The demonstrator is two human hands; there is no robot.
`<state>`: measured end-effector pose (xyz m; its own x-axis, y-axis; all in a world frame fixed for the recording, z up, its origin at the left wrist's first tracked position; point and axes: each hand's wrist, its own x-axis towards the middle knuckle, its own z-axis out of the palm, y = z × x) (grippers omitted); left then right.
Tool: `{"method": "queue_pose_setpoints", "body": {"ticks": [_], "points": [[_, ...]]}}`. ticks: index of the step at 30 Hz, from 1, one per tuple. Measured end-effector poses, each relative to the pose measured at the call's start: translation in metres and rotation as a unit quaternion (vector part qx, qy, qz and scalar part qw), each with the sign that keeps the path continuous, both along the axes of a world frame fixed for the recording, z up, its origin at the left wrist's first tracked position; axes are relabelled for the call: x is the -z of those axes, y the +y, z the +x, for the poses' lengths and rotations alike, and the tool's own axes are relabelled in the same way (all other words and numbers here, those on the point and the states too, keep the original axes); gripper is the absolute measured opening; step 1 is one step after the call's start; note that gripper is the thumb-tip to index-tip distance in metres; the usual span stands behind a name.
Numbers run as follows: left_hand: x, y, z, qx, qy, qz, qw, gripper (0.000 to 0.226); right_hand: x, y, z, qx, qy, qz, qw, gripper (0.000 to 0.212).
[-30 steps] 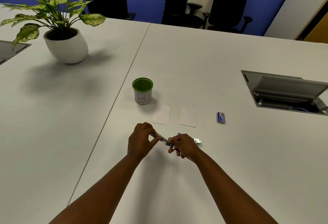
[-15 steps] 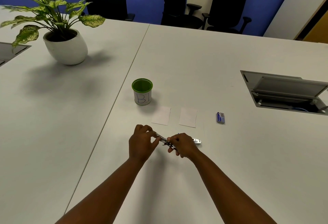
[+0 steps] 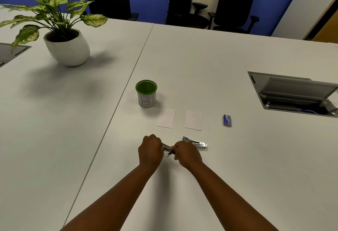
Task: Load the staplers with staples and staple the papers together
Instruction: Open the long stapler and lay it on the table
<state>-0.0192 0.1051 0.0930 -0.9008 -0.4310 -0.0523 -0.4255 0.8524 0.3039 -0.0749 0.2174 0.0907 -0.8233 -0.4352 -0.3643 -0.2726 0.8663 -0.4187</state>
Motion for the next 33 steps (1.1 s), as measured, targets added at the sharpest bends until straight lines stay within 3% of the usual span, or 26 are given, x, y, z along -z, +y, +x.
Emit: {"method": "queue_pose_setpoints", "body": {"ticks": [4,13,17,20,23,25,28,31,33], "points": [[-0.006,0.006,-0.001,0.129,-0.107,-0.112,0.979,0.021,0.000,-0.003,0.005,-0.048,0.020,0.052,0.997,0.020],[-0.003,-0.012,-0.005,0.251,-0.193,-0.156,0.936,0.026,0.006,0.000,0.002,-0.036,-0.003,0.062,0.997,0.019],[0.003,-0.028,-0.008,0.210,-0.252,-0.114,0.938,0.027,0.010,0.004,0.000,-0.032,-0.018,0.040,0.999,0.020],[0.004,-0.040,-0.006,0.157,-0.234,-0.075,0.957,0.026,0.007,0.010,-0.003,-0.028,-0.016,0.002,0.999,0.020],[0.009,-0.055,-0.005,0.014,-0.127,0.112,0.986,0.021,0.001,0.017,-0.008,0.025,-0.078,-0.082,0.993,0.026],[0.009,-0.059,-0.006,-0.085,-0.031,0.324,0.942,0.024,-0.005,0.019,-0.009,0.058,-0.172,-0.150,0.972,0.029],[0.002,-0.054,-0.008,-0.158,0.027,0.577,0.801,0.022,-0.014,0.019,-0.010,0.093,-0.275,-0.235,0.928,0.031],[-0.002,-0.048,-0.009,-0.140,0.027,0.715,0.685,0.028,-0.023,0.017,-0.010,0.105,-0.317,-0.256,0.907,0.036],[-0.002,-0.046,-0.009,-0.125,0.047,0.739,0.661,0.028,-0.027,0.015,-0.009,0.106,-0.337,-0.265,0.897,0.036]]}}
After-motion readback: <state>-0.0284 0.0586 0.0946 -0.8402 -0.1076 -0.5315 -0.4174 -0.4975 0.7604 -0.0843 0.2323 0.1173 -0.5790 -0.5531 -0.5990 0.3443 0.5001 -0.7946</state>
